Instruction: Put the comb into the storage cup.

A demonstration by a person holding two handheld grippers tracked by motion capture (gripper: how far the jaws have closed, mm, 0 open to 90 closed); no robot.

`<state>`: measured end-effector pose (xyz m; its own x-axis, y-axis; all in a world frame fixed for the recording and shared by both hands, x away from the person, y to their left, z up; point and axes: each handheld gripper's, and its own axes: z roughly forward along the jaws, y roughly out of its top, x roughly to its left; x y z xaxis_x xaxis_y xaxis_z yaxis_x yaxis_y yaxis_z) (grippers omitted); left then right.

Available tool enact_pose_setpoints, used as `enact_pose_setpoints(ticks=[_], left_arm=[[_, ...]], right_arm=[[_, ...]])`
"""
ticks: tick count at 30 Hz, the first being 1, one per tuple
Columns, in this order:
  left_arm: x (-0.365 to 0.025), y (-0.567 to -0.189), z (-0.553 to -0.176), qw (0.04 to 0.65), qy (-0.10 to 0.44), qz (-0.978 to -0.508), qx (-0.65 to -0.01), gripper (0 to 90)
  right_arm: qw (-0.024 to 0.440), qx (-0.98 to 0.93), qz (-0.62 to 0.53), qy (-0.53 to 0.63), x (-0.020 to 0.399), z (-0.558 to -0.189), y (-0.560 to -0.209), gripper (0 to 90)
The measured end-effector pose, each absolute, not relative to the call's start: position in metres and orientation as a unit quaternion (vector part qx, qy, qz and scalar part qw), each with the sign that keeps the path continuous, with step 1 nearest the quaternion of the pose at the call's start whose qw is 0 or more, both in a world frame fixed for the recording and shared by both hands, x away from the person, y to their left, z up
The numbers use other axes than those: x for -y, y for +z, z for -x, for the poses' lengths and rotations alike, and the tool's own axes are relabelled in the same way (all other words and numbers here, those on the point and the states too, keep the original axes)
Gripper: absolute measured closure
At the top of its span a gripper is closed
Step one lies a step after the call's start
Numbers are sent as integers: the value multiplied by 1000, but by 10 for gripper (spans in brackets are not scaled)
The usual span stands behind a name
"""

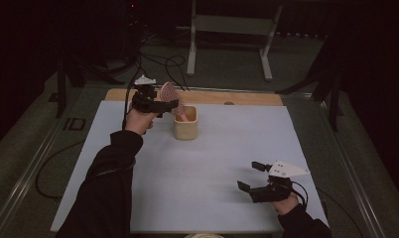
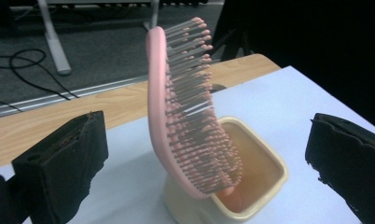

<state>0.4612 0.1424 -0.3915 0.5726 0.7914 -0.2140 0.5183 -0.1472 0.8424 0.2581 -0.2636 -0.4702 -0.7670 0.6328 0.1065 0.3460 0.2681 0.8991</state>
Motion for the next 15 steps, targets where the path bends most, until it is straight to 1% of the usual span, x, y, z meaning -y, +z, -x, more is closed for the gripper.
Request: enact_pose_setpoints(ticks=[3, 7, 15], left_arm=[[-143, -392, -460, 478, 133, -749, -439, 0], [-147, -391, -457, 482, 142, -748, -434, 0], [-153, -389, -450, 482, 135, -759, -416, 0]], right_arm=[[140, -785, -310, 518, 263, -258, -470, 103], [139, -786, -310, 517, 263, -259, -471, 103], [140, -784, -311, 518, 263, -257, -470, 103]])
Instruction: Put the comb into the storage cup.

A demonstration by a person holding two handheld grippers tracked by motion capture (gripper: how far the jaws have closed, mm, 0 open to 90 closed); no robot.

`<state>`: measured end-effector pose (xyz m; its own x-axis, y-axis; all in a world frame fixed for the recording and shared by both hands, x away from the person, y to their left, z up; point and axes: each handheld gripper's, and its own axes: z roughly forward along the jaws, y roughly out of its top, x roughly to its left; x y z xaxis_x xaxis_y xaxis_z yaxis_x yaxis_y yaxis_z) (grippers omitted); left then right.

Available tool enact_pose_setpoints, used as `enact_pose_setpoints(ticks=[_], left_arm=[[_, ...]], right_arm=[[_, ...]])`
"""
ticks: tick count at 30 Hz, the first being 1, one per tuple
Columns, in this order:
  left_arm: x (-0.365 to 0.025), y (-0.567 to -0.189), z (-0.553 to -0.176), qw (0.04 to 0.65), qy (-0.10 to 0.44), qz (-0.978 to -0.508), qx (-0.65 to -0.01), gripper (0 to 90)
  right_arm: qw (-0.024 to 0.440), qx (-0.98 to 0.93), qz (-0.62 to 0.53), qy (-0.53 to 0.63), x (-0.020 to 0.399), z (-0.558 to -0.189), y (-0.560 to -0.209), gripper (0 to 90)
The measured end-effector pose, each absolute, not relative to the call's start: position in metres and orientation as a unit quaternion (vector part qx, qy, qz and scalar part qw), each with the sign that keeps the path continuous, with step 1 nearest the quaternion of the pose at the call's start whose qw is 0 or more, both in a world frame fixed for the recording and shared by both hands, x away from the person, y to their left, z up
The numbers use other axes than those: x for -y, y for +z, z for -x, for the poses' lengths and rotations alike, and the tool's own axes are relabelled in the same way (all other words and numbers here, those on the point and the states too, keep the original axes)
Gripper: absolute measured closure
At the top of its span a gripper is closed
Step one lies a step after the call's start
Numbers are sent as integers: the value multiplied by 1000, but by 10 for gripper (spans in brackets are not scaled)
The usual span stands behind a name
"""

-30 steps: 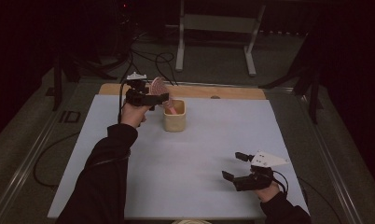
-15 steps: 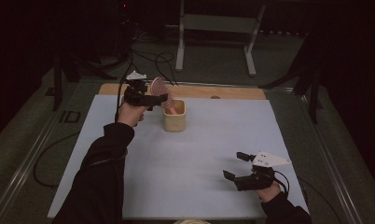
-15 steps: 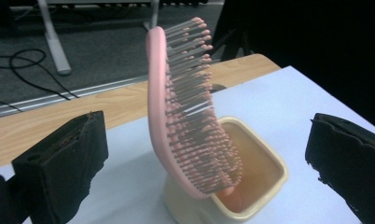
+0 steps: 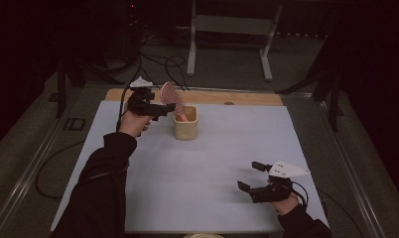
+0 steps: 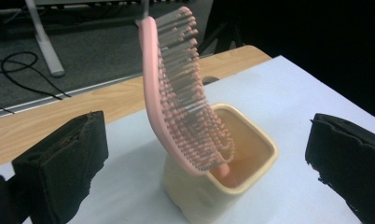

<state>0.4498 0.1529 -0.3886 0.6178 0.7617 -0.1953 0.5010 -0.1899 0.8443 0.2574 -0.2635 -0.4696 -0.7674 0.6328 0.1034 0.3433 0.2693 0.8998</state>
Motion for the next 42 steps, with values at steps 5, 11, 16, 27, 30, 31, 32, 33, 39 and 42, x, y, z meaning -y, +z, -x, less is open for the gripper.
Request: enact_pose_setpoints(ticks=[5, 11, 16, 27, 30, 31, 32, 33, 39, 42], left_arm=[[-156, -390, -446, 477, 131, -765, -412, 0], [-162, -392, -441, 479, 128, -769, -403, 0], [-166, -392, -435, 483, 124, -772, -393, 0], [-178, -394, -419, 491, 120, -777, -376, 0], [-181, -396, -414, 490, 118, -779, -374, 0], [-182, -397, -412, 492, 117, -778, -373, 0], [-183, -398, -411, 492, 114, -778, -373, 0], [-185, -399, -409, 491, 116, -779, -372, 0], [-190, -403, -396, 489, 120, -784, -363, 0], [-193, -406, -389, 492, 118, -784, -360, 0]], right_arm=[[140, -786, -312, 516, 263, -257, -470, 103], [140, -785, -312, 517, 263, -257, -470, 102], [140, -786, -311, 516, 263, -257, -470, 103], [141, -787, -309, 515, 261, -257, -470, 103], [140, -787, -308, 516, 261, -256, -470, 103], [141, -787, -309, 515, 261, -256, -470, 103], [140, -787, -309, 516, 262, -256, -470, 103], [141, -787, -309, 515, 262, -257, -470, 103], [140, -788, -309, 514, 261, -257, -470, 103], [140, -788, -309, 514, 261, -256, -470, 103]])
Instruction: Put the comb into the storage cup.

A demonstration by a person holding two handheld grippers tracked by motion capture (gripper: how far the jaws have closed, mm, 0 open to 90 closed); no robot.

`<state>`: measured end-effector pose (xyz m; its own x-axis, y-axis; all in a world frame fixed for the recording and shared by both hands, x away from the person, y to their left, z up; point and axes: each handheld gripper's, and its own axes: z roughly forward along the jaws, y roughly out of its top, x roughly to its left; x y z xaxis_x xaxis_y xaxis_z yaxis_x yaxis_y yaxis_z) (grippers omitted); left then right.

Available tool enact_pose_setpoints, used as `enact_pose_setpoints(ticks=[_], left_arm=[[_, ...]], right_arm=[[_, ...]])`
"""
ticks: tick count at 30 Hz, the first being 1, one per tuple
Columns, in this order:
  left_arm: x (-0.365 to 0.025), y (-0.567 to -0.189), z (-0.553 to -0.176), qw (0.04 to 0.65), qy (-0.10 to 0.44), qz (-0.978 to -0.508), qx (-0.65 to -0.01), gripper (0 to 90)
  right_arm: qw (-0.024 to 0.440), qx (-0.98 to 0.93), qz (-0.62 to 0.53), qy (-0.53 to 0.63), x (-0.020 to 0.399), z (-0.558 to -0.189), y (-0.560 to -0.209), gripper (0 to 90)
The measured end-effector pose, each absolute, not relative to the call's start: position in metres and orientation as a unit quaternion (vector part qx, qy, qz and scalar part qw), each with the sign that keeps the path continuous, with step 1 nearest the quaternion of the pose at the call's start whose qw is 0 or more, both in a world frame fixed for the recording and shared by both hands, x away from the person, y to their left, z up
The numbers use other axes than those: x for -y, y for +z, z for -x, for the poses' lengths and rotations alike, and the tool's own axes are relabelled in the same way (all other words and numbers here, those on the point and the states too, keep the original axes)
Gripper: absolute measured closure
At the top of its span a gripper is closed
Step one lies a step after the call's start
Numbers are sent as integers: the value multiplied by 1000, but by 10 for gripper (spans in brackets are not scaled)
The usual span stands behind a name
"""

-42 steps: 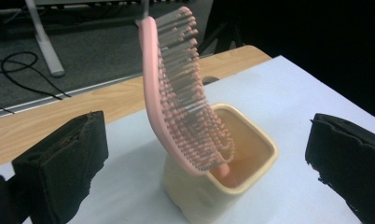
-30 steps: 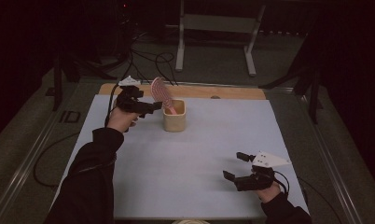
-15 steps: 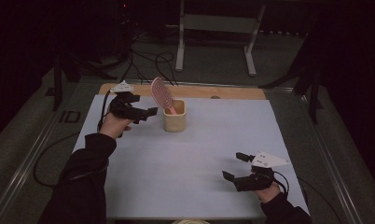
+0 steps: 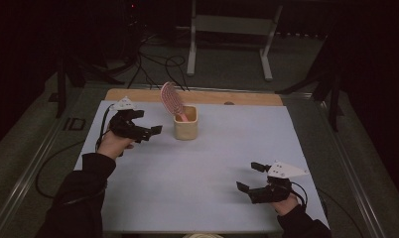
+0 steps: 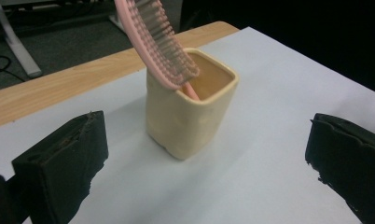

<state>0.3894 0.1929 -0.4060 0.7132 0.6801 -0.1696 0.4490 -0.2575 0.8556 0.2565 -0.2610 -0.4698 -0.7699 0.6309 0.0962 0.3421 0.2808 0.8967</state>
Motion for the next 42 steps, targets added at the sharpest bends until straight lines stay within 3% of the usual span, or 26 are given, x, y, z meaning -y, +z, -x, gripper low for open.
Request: enact_pose_setpoints(ticks=[26, 42], left_arm=[[-219, -433, -324, 513, 114, -782, -335, 0], [-226, -476, -285, 506, 116, -790, -325, 0]], right_arm=[[139, -787, -308, 516, 261, -256, -470, 103], [138, -789, -302, 518, 262, -256, -473, 103]])
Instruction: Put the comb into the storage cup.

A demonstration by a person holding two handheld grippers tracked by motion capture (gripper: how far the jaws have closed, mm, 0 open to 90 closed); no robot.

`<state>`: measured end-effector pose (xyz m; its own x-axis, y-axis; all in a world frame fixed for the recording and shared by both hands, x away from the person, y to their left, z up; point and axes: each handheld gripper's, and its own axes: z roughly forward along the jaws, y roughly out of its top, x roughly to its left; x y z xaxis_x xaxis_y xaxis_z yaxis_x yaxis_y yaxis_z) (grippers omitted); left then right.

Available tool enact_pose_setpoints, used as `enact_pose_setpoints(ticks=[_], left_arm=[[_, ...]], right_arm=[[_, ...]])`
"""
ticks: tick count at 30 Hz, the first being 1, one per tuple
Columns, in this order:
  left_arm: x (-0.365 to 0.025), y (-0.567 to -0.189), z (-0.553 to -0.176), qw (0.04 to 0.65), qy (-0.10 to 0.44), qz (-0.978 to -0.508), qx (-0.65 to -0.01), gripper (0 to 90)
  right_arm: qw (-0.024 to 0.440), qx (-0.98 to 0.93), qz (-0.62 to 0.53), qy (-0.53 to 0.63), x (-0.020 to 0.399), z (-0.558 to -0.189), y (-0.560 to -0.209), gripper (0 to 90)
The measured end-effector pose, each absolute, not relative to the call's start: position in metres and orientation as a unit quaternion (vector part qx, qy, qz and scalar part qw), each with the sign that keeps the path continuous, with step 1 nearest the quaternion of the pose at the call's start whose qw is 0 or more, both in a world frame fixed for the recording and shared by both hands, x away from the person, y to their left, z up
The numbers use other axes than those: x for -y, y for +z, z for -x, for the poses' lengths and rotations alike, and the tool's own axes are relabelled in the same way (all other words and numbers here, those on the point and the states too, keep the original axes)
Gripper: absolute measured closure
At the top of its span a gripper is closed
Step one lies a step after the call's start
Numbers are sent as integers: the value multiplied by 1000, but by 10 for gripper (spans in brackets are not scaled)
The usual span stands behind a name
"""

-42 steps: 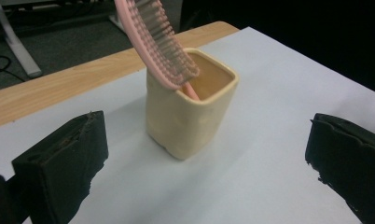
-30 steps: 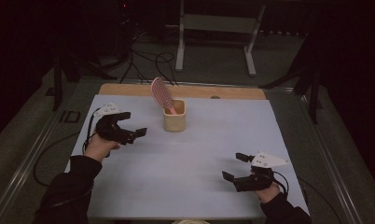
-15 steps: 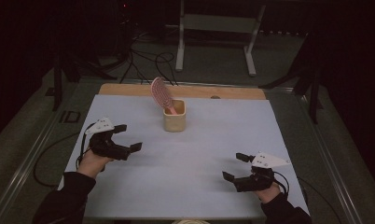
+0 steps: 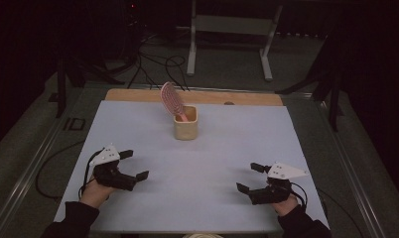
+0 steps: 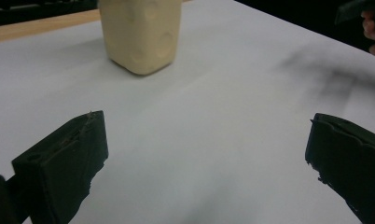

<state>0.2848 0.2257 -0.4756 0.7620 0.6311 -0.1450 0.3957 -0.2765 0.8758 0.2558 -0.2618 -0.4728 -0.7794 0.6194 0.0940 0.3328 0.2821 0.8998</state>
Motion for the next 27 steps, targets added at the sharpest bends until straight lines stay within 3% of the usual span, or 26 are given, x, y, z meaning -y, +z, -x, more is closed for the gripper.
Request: enact_pose_setpoints(ticks=[27], left_arm=[[-246, -507, -247, 468, 155, -800, -344, 1]], right_arm=[[135, -793, -301, 512, 263, -257, -477, 103]])
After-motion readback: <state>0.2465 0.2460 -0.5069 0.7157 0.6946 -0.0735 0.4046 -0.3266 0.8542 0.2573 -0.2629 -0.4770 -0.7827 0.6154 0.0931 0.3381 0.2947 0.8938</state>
